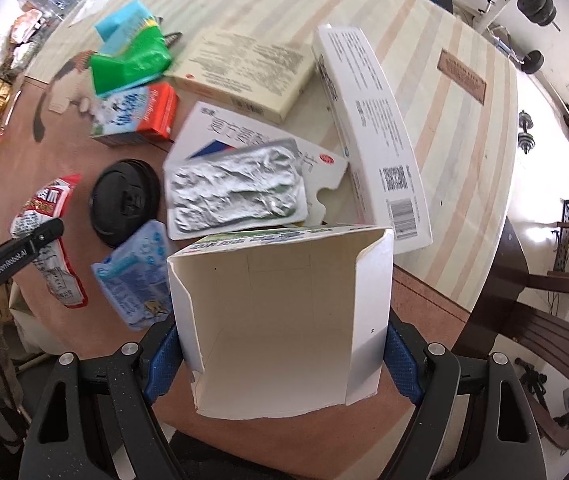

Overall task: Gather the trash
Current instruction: 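Grasp the white paper box with the right tool while the left tool grasps the red snack wrapper, then carry both items to the white bin and open both tools to drop them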

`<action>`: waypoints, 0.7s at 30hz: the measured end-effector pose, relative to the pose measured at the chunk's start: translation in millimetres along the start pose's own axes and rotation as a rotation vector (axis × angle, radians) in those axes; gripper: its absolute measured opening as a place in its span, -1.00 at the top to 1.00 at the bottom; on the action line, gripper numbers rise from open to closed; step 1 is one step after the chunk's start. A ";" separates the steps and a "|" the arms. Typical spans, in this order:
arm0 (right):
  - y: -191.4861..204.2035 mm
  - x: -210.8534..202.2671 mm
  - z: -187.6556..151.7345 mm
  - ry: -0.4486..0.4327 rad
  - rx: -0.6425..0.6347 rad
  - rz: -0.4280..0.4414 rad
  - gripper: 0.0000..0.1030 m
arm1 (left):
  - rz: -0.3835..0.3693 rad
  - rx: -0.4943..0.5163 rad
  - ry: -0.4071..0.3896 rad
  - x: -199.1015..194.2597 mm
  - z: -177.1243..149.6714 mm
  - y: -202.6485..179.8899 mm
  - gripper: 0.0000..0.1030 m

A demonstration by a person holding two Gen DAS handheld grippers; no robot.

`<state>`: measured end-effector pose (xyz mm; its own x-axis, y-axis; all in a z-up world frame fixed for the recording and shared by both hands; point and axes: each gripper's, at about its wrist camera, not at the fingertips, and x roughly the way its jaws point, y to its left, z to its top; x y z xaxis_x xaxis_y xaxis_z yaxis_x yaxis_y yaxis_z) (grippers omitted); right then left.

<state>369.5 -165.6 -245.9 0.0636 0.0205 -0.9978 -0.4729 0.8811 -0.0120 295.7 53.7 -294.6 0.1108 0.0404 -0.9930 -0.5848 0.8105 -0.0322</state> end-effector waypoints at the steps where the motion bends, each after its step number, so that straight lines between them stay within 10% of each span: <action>1: 2.0 -2.8 0.4 -0.006 -0.005 0.001 -0.68 | -0.001 -0.001 -0.007 -2.4 3.8 8.6 0.46; 11: 39.7 -41.7 3.8 -0.077 -0.088 0.060 -0.68 | -0.015 -0.060 -0.125 -65.1 -27.5 33.6 0.46; 21: 134.8 -71.4 -32.4 -0.121 -0.260 0.149 -0.68 | 0.034 -0.229 -0.232 -108.8 -96.1 151.5 0.47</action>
<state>272.7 -63.6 -178.4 0.0735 0.2105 -0.9748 -0.6929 0.7138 0.1019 117.7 115.9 -202.4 0.2530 0.2184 -0.9425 -0.7541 0.6548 -0.0507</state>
